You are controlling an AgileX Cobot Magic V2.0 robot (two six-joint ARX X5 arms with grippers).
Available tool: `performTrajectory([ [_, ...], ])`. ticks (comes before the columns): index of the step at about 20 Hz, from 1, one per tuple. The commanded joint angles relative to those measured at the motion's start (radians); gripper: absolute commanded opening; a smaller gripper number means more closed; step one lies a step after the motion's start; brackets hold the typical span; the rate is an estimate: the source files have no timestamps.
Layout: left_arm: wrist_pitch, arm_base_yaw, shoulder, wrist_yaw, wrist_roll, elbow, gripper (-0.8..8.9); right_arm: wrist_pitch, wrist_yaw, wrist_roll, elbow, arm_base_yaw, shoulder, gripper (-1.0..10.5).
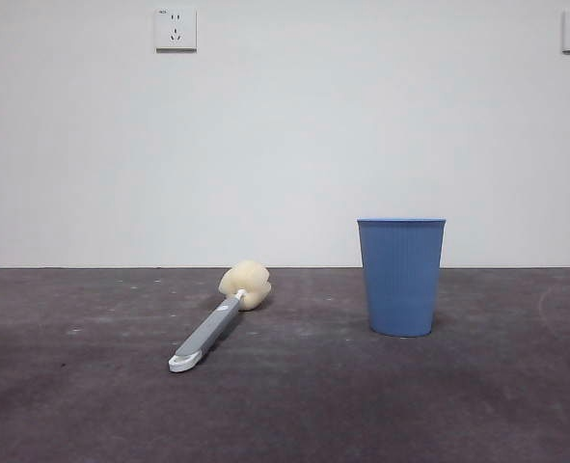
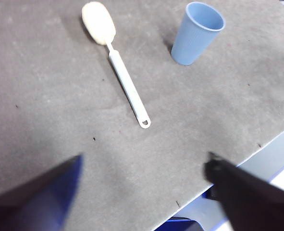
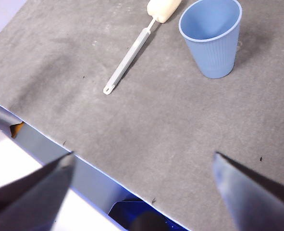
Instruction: Pick up the cup brush,pick up the cup,insert the brush into the cup,clean the cup,put the cup brush back,put the cup back to the fixed position on the table
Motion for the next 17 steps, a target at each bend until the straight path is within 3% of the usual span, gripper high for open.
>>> performTrajectory([
  [1,0.031,-0.017,0.042,-0.015,-0.027,0.011,5.25,0.006,0.002,0.021,0.004,0.002,0.001,6.0],
  [4,0.112,-0.084,0.117,-0.076,-0.074,0.016,5.25,0.006,0.002,0.021,0.004,0.002,0.001,6.0],
  [8,0.272,-0.263,0.278,-0.227,-0.190,0.016,5.25,0.006,0.002,0.026,0.004,0.002,0.007,6.0],
  [12,0.413,-0.456,0.504,-0.462,-0.297,0.045,5.24,0.006,0.003,0.029,0.004,0.002,0.012,6.0],
  [17,0.433,-0.560,0.810,-0.596,-0.320,0.208,5.23,0.006,0.003,0.039,0.004,0.002,0.012,6.0],
])
